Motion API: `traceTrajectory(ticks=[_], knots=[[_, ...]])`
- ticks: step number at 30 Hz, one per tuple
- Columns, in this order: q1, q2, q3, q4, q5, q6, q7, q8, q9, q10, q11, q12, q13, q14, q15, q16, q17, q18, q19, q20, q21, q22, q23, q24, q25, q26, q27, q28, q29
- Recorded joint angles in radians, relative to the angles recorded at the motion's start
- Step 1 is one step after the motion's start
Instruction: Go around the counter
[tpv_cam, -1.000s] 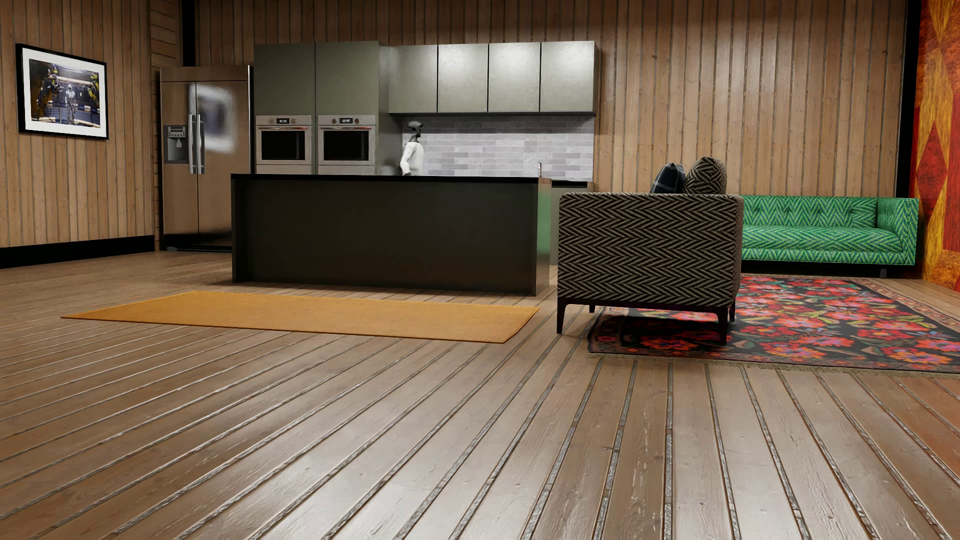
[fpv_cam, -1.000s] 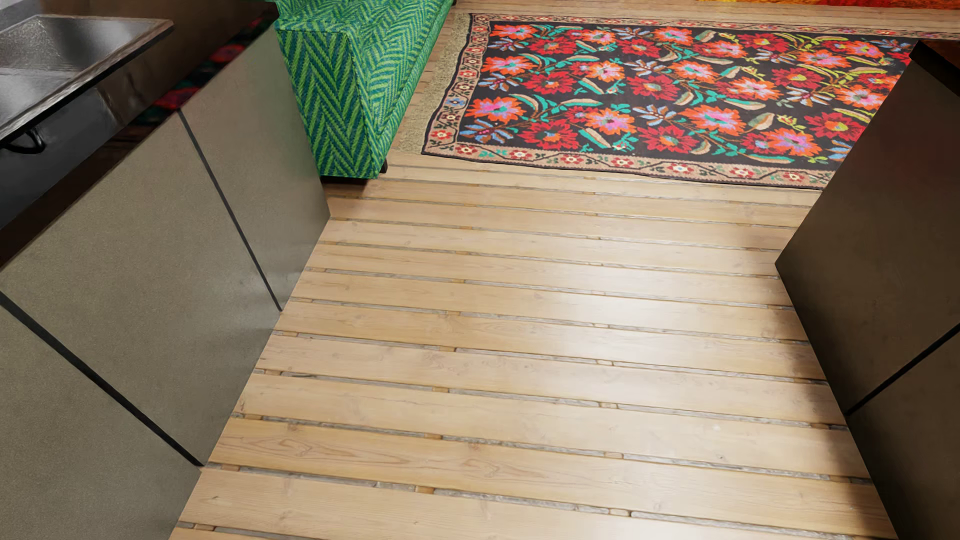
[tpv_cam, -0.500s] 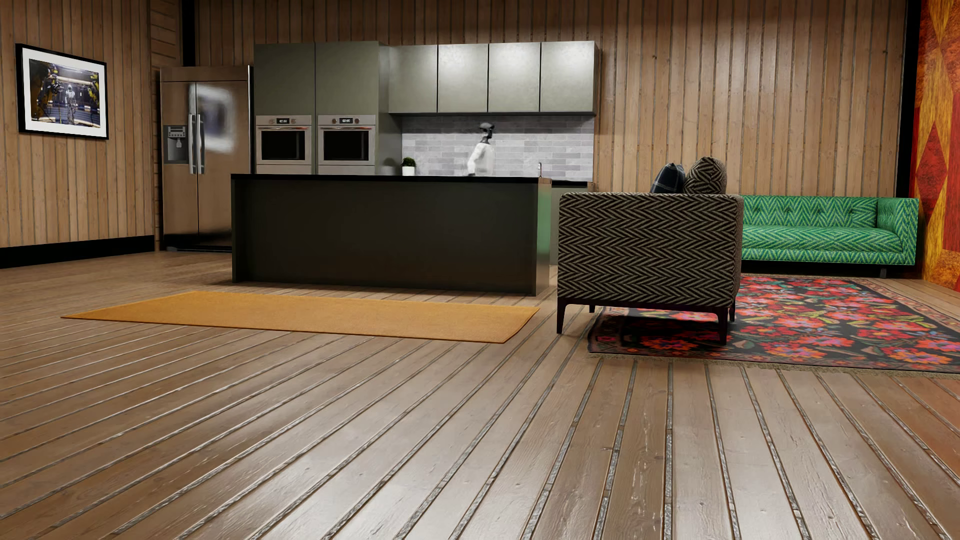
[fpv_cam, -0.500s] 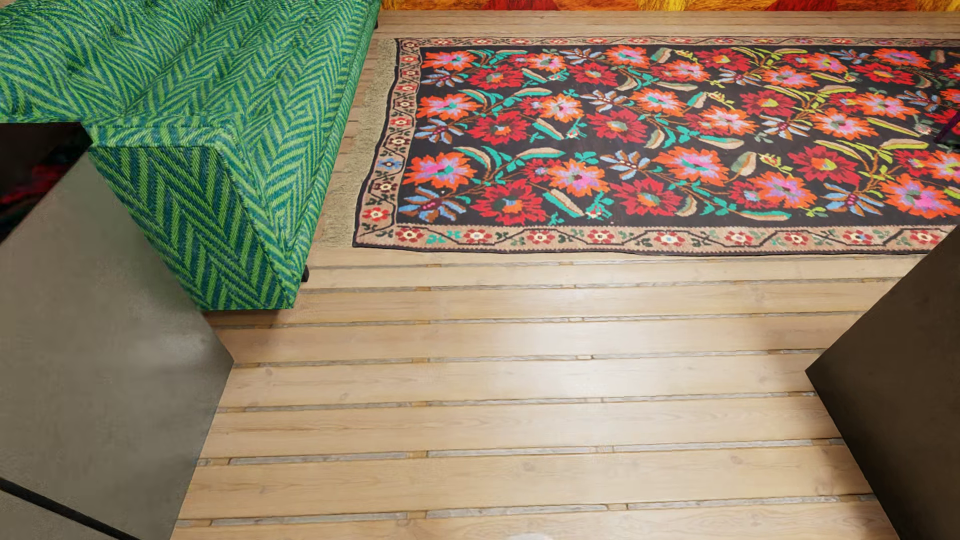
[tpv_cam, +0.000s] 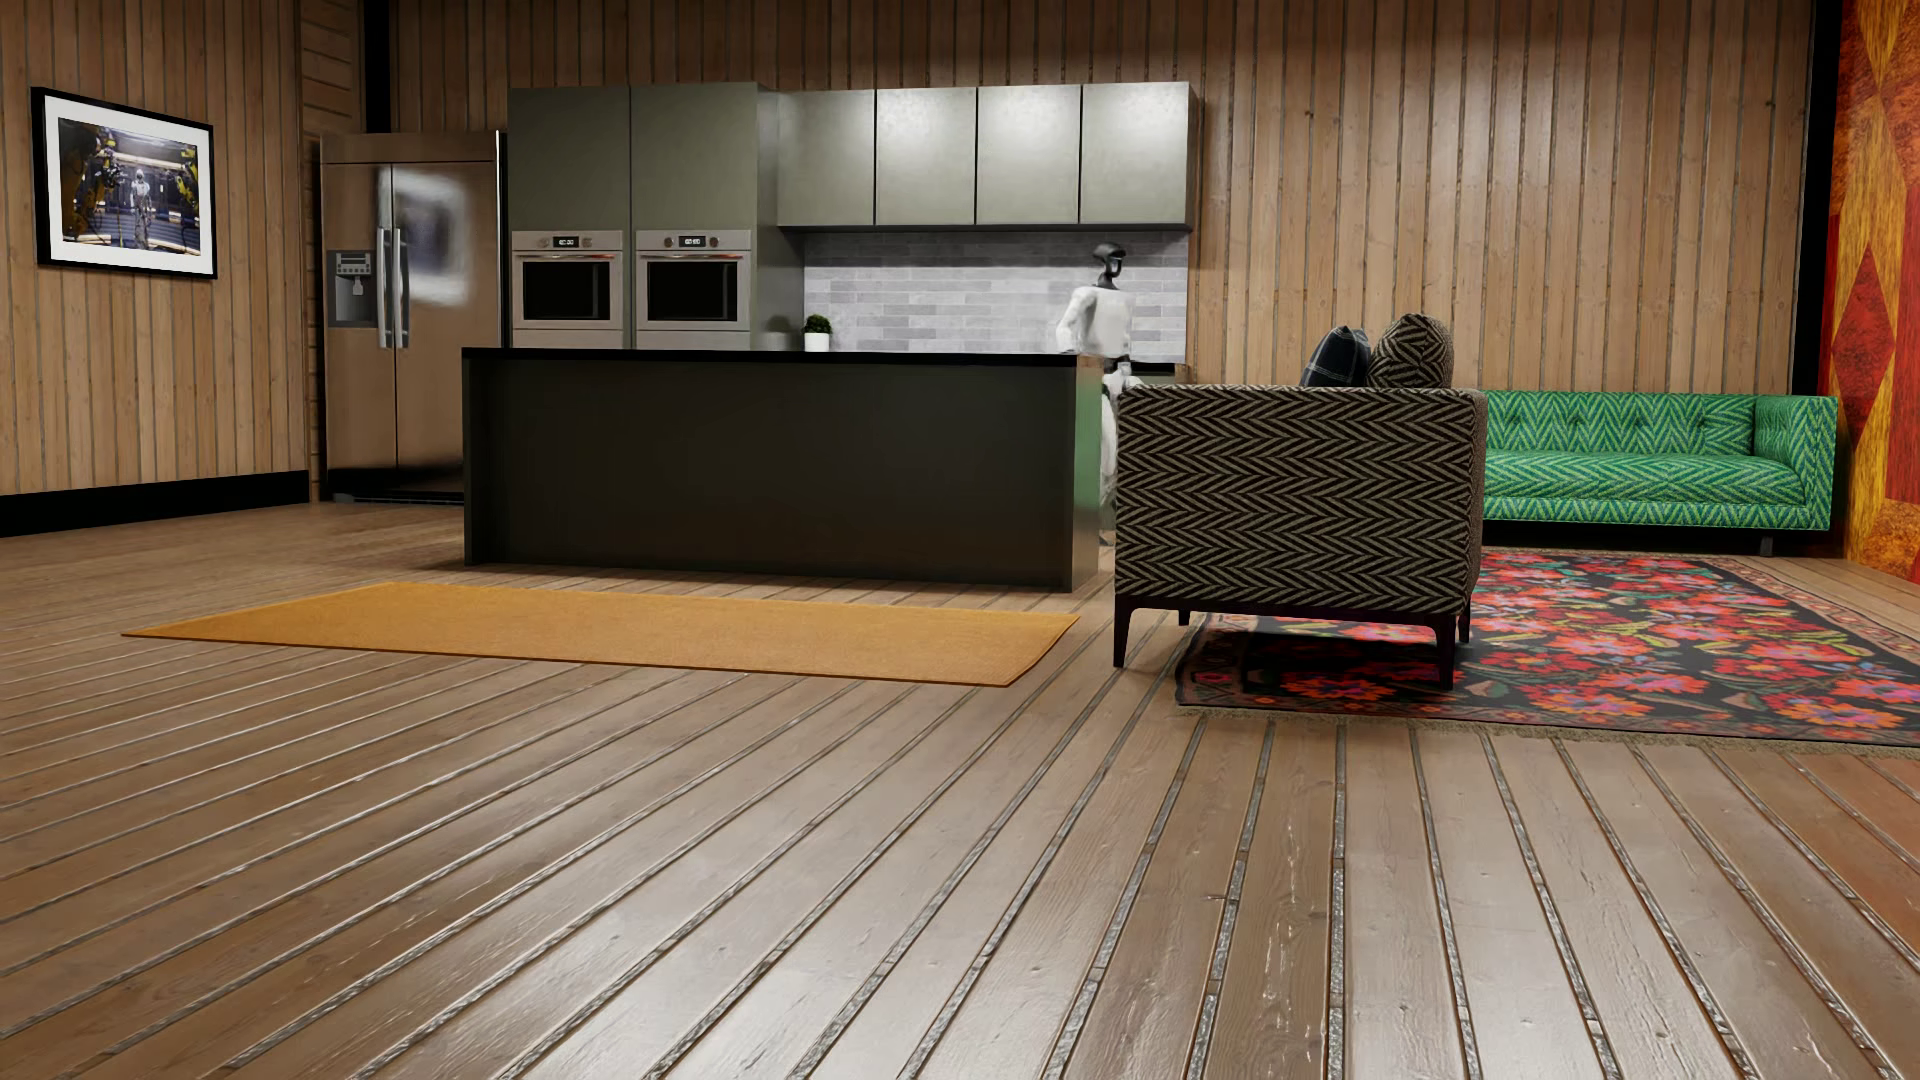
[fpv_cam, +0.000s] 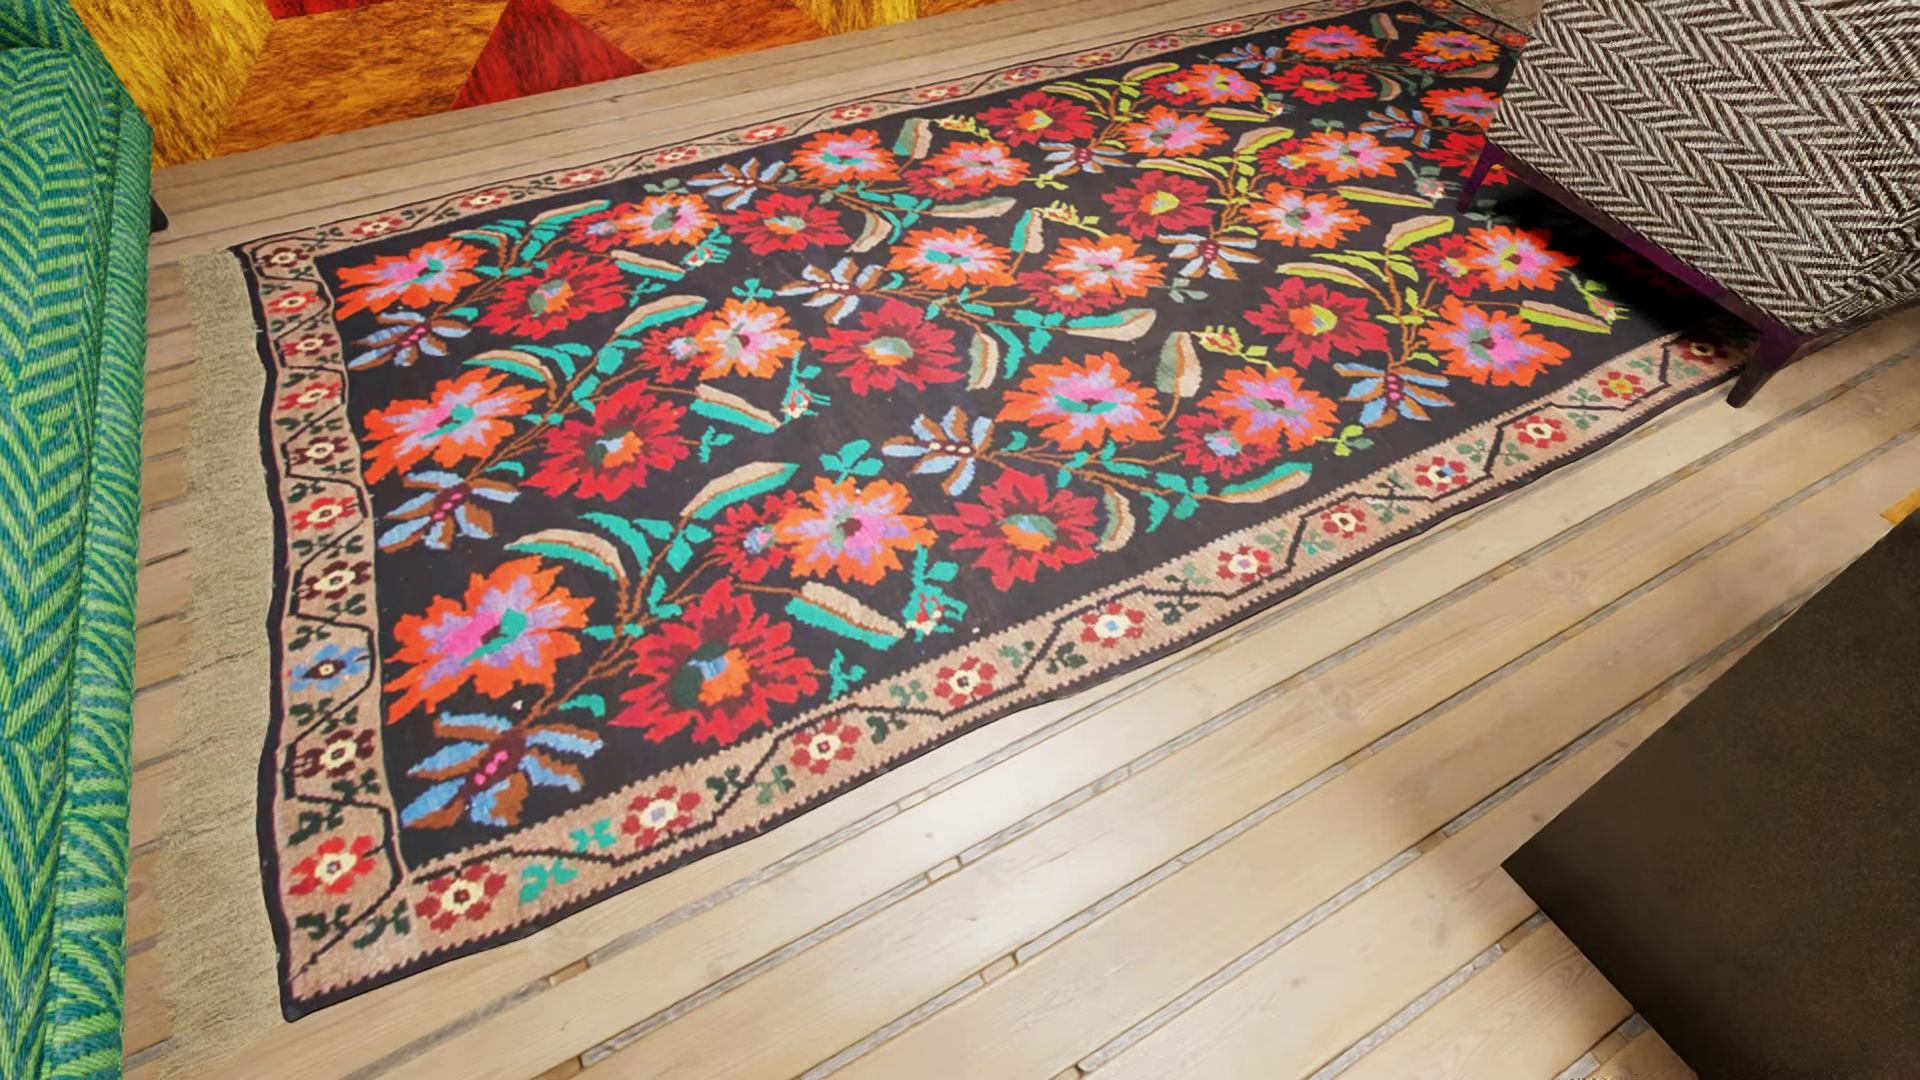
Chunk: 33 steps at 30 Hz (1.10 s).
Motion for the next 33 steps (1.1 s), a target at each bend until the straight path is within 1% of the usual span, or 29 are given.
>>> traceTrajectory(ticks=[1, 2, 4, 5, 6, 8, 9, 10, 11, 12, 13, 14, 16, 18, 19, 20, 21, 22, 23, 24, 25, 26, 27, 28, 29, 30, 31, 32, 33], knots=[[-0.051, 0.08, 0.042, 0.011, -0.026, 0.004, 0.0, 0.0, -0.003, -0.214, -0.039, 0.033, -0.023, 0.056, 0.029, -0.008, -0.004, 0.0, 0.0, -0.001, -0.004, -0.004, -0.054, 0.0, 0.0, 0.0, 0.0, 0.0, 0.0], [-0.093, 0.151, 0.061, 0.026, -0.053, 0.018, 0.0, 0.0, -0.013, -0.407, -0.061, 0.06, -0.043, 0.012, 0.056, -0.019, -0.016, 0.0, 0.0, -0.003, -0.009, -0.01, -0.11, 0.0, 0.0, 0.0, 0.0, 0.0, 0.0], [-0.172, 0.232, 0.096, 0.072, -0.115, 0.049, 0.0, 0.0, -0.039, -0.644, -0.06, 0.074, -0.059, -0.353, 0.147, -0.041, -0.045, 0.0, 0.0, 0.005, -0.04, -0.003, -0.227, 0.0, 0.0, 0.0, 0.0, 0.0, 0.0], [-0.194, 0.266, 0.122, 0.087, -0.156, 0.051, 0.0, 0.0, -0.036, -0.657, -0.045, 0.071, -0.063, -0.46, 0.216, -0.038, -0.048, 0.0, 0.0, 0.007, -0.052, -0.009, -0.253, 0.0, 0.0, 0.0, 0.0, 0.0, 0.0], [-0.218, 0.295, 0.141, 0.083, -0.192, 0.047, 0.0, 0.0, -0.036, -0.629, -0.021, 0.065, -0.059, -0.416, 0.314, -0.031, -0.042, 0.0, 0.0, 0.015, -0.062, -0.009, -0.247, 0.0, 0.0, 0.0, 0.0, 0.0, 0.0], [-0.282, 0.26, 0.11, 0.017, -0.237, 0.021, 0.0, 0.0, -0.075, -0.493, 0.132, 0.032, -0.026, -0.083, 0.575, -0.016, -0.014, 0.0, 0.0, 0.021, -0.065, 0.016, -0.149, 0.0, 0.0, 0.0, 0.0, 0.0, 0.0], [-0.275, 0.184, 0.079, -0.029, -0.248, 0.006, 0.0, 0.0, -0.074, -0.393, 0.298, 0.007, -0.016, -0.008, 0.627, -0.008, 0.0, 0.0, 0.0, 0.026, -0.053, 0.03, -0.07, 0.0, 0.0, 0.0, 0.0, 0.0, 0.0], [-0.208, 0.081, 0.046, -0.075, -0.245, -0.001, 0.0, 0.0, -0.048, -0.339, 0.508, -0.031, -0.019, -0.021, 0.501, 0.003, 0.007, 0.0, 0.0, 0.032, -0.026, 0.033, 0.004, 0.0, 0.0, 0.0, 0.0, 0.0, 0.0], [-0.091, -0.035, 0.008, -0.11, -0.23, 0.006, 0.0, 0.0, -0.021, -0.363, 0.697, -0.072, -0.025, -0.059, 0.262, 0.012, 0.008, 0.0, 0.0, 0.043, 0.008, 0.029, 0.067, 0.0, 0.0, 0.0, 0.0, 0.0, 0.0], [0.054, -0.143, -0.038, -0.121, -0.212, 0.025, 0.0, 0.0, -0.002, -0.428, 0.798, -0.111, -0.016, -0.117, 0.045, 0.021, 0.003, 0.0, 0.0, 0.048, 0.03, 0.016, 0.108, 0.0, 0.0, 0.0, 0.0, 0.0, 0.0], [0.196, -0.241, -0.097, -0.113, -0.188, 0.052, 0.0, 0.0, 0.011, -0.497, 0.805, -0.139, 0.004, -0.19, -0.092, 0.038, -0.008, 0.0, 0.0, 0.044, 0.044, -0.029, 0.134, 0.0, 0.0, 0.0, 0.0, 0.0, 0.0], [0.343, -0.309, -0.162, -0.095, -0.173, 0.076, 0.0, 0.0, 0.029, -0.571, 0.72, -0.158, 0.029, -0.269, -0.152, 0.059, -0.022, 0.0, 0.0, 0.048, 0.051, -0.094, 0.155, 0.0, 0.0, 0.0, 0.0, 0.0, 0.0], [0.549, -0.453, -0.267, -0.059, -0.178, 0.111, 0.0, 0.0, 0.028, -0.682, 0.427, -0.23, 0.07, -0.428, -0.144, 0.071, -0.047, 0.0, 0.0, 0.112, 0.022, -0.158, 0.189, 0.0, 0.0, 0.0, 0.0, 0.0, 0.0], [0.678, -0.534, -0.349, -0.038, -0.21, 0.117, 0.0, 0.0, 0.008, -0.722, 0.054, -0.321, 0.09, -0.545, -0.086, 0.09, -0.059, 0.0, 0.0, 0.147, -0.004, -0.227, 0.224, 0.0, 0.0, 0.0, 0.0, 0.0, 0.0], [0.726, -0.568, -0.379, -0.026, -0.231, 0.117, 0.0, 0.0, -0.003, -0.715, -0.047, -0.356, 0.101, -0.564, -0.093, 0.098, -0.063, 0.0, 0.0, 0.162, -0.017, -0.253, 0.24, 0.0, 0.0, 0.0, 0.0, 0.0, 0.0], [0.774, -0.6, -0.411, 0.004, -0.247, 0.125, 0.0, 0.0, -0.002, -0.695, -0.037, -0.371, 0.112, -0.552, -0.105, 0.1, -0.066, 0.0, 0.0, 0.183, -0.027, -0.281, 0.254, 0.0, 0.0, 0.0, 0.0, 0.0, 0.0], [0.814, -0.619, -0.44, 0.042, -0.249, 0.138, 0.0, 0.0, 0.003, -0.646, 0.045, -0.368, 0.123, -0.496, -0.096, 0.092, -0.067, 0.0, 0.0, 0.202, -0.029, -0.303, 0.273, 0.0, 0.0, 0.0, 0.0, 0.0, 0.0], [0.817, -0.635, -0.451, 0.071, -0.235, 0.158, 0.0, 0.0, -0.008, -0.549, 0.154, -0.347, 0.131, -0.381, -0.057, 0.072, -0.064, 0.0, 0.0, 0.217, -0.027, -0.312, 0.303, 0.0, 0.0, 0.0, 0.0, 0.0, 0.0], [0.774, -0.644, -0.438, 0.094, -0.206, 0.184, 0.0, 0.0, -0.021, -0.39, 0.262, -0.316, 0.131, -0.208, -0.013, 0.045, -0.059, 0.0, 0.0, 0.221, -0.016, -0.299, 0.336, 0.0, 0.0, 0.0, 0.0, 0.0, 0.0], [0.707, -0.597, -0.403, 0.11, -0.154, 0.207, 0.0, 0.0, -0.007, -0.178, 0.329, -0.279, 0.122, -0.04, -0.02, 0.023, -0.052, 0.0, 0.0, 0.21, -0.008, -0.278, 0.356, 0.0, 0.0, 0.0, 0.0, 0.0, 0.0], [0.617, -0.509, -0.359, 0.109, -0.102, 0.214, 0.0, 0.0, 0.02, 0.046, 0.334, -0.25, 0.111, 0.014, -0.06, 0.013, -0.042, 0.0, 0.0, 0.178, -0.015, -0.256, 0.341, 0.0, 0.0, 0.0, 0.0, 0.0, 0.0], [0.504, -0.416, -0.311, 0.089, -0.076, 0.21, 0.0, 0.0, 0.034, 0.216, 0.304, -0.234, 0.099, -0.054, -0.09, -0.003, -0.029, 0.0, 0.0, 0.126, -0.022, -0.209, 0.306, 0.0, 0.0, 0.0, 0.0, 0.0, 0.0], [0.379, -0.31, -0.256, 0.051, -0.074, 0.192, 0.0, 0.0, 0.035, 0.287, 0.24, -0.204, 0.087, -0.121, -0.099, -0.027, -0.014, 0.0, 0.0, 0.113, -0.039, -0.154, 0.252, 0.0, 0.0, 0.0, 0.0, 0.0, 0.0], [0.271, -0.205, -0.19, 0.01, -0.082, 0.167, 0.0, 0.0, 0.033, 0.24, 0.166, -0.155, 0.078, -0.12, -0.1, -0.044, -0.001, 0.0, 0.0, 0.121, -0.061, -0.115, 0.18, 0.0, 0.0, 0.0, 0.0, 0.0, 0.0], [0.187, -0.098, -0.122, -0.01, -0.086, 0.151, 0.0, 0.0, 0.034, 0.094, 0.093, -0.109, 0.069, -0.062, -0.101, -0.045, 0.003, 0.0, 0.0, 0.084, -0.078, -0.077, 0.098, 0.0, 0.0, 0.0, 0.0, 0.0, 0.0], [0.117, -0.006, -0.06, -0.024, -0.102, 0.136, 0.0, 0.0, 0.032, -0.116, 0.035, -0.066, 0.052, 0.01, -0.105, -0.043, 0.002, 0.0, 0.0, 0.05, -0.086, -0.044, 0.014, 0.0, 0.0, 0.0, 0.0, 0.0, 0.0], [0.061, 0.066, -0.012, -0.021, -0.116, 0.132, 0.0, 0.0, 0.029, -0.338, -0.001, -0.028, 0.019, 0.015, -0.118, -0.039, -0.003, 0.0, 0.0, 0.029, -0.089, -0.015, -0.06, 0.0, 0.0, 0.0, 0.0, 0.0, 0.0], [0.018, 0.122, 0.029, -0.004, -0.121, 0.138, 0.0, 0.0, 0.022, -0.525, -0.021, -0.004, -0.025, -0.128, -0.143, -0.031, -0.015, 0.0, 0.0, -0.027, -0.091, 0.016, -0.123, 0.0, 0.0, 0.0, 0.0, 0.0, 0.0], [-0.013, 0.175, 0.067, 0.015, -0.127, 0.145, 0.0, 0.0, 0.017, -0.631, -0.028, 0.016, -0.067, -0.381, -0.177, -0.017, -0.027, 0.0, 0.0, -0.107, -0.098, 0.04, -0.173, 0.0, 0.0, 0.0, 0.0, 0.0, 0.0]])
